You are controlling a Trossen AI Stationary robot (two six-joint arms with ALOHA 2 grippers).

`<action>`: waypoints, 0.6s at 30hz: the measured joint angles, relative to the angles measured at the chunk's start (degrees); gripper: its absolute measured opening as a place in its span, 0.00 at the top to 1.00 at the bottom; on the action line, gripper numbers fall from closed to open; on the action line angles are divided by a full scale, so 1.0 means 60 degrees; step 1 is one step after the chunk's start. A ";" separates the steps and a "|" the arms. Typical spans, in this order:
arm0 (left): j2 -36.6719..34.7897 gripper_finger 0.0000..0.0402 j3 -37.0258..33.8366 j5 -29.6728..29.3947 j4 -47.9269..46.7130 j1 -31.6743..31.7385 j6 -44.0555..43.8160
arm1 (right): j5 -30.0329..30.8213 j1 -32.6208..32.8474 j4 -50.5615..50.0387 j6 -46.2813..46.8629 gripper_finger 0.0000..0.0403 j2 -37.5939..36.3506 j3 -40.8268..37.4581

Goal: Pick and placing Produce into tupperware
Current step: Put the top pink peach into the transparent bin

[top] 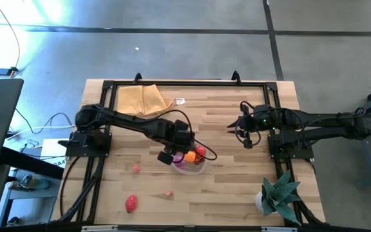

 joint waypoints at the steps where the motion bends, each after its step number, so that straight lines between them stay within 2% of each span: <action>1: -0.0059 0.65 0.0138 -0.0021 -0.0317 -0.0073 -0.0316 | 0.0000 -0.0002 0.0004 0.0000 0.79 0.0002 0.0000; 8: -0.0600 0.67 0.0237 -0.0095 -0.2109 -0.0853 -0.2692 | 0.0001 -0.0002 -0.0001 0.0003 0.79 0.0002 0.0000; 18: -0.1347 0.67 0.0186 -0.1741 -0.3911 -0.2611 -0.5308 | 0.0000 -0.0001 0.0003 0.0000 0.79 0.0002 0.0000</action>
